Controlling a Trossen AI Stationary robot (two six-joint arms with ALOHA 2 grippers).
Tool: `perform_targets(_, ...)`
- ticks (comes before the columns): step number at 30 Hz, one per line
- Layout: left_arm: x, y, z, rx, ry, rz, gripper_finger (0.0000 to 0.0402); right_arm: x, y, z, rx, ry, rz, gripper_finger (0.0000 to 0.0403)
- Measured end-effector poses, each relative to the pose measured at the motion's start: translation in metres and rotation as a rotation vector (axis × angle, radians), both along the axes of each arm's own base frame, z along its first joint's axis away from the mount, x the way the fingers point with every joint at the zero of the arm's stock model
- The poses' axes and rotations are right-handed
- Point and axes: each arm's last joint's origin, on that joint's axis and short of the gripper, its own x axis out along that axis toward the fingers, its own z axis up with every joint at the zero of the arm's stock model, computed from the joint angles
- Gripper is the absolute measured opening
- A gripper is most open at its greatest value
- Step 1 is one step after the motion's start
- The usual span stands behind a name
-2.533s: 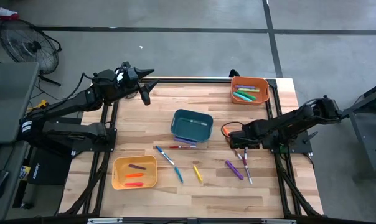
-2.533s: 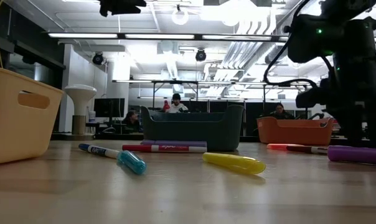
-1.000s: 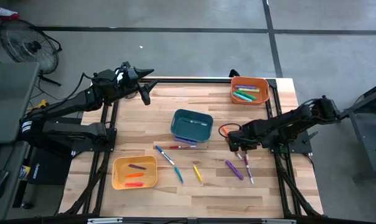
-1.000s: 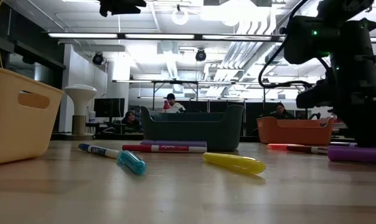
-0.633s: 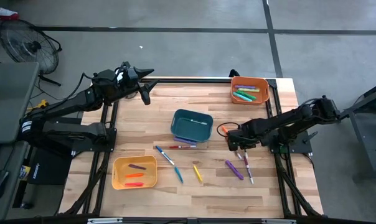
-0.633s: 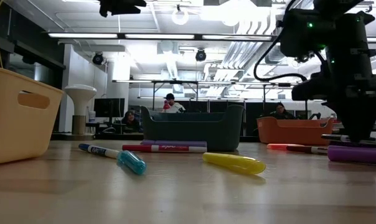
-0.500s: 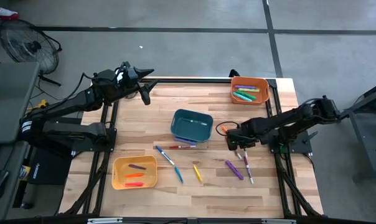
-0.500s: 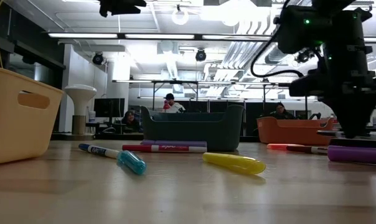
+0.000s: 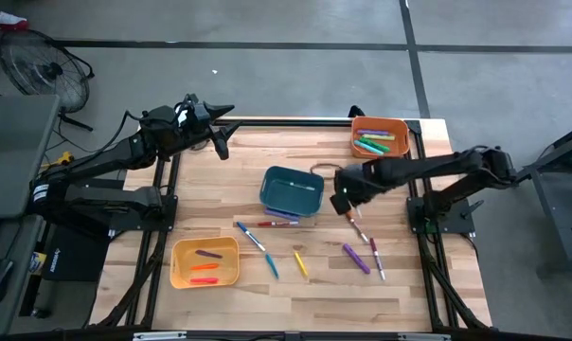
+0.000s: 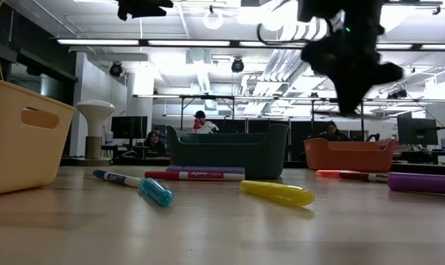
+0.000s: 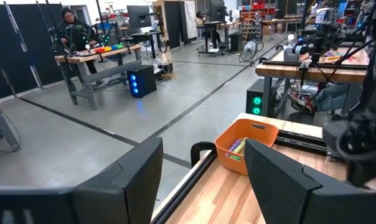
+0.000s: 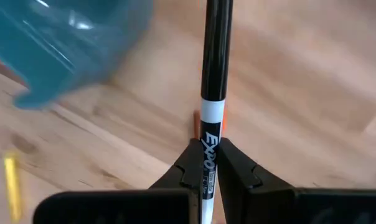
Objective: Pick & Place Markers
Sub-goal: Put the black marker pen into the blue bin
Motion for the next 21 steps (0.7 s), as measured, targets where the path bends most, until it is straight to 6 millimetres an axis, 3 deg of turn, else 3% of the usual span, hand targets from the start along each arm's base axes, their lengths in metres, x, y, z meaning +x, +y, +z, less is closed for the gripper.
perform_targets(6,0.000,0.000,0.000,-0.002,-0.001,0.000,0.0223,0.014,-0.028,0.041,-0.091,-0.119,0.117,0.0016)
perform_targets(11,0.000,0.000,0.000,-0.001,-0.003,0.000,0.0223,0.028,-0.051,0.063,-0.166,-0.175,0.210,0.0015)
perform_targets(16,0.000,0.000,0.002,0.003,-0.018,0.000,0.0223,0.058,-0.071,0.069,-0.199,-0.167,0.327,0.0015)
perform_targets(21,0.000,0.000,0.001,-0.002,-0.020,0.000,0.0223,0.095,-0.084,0.058,-0.171,-0.122,0.502,0.0015)
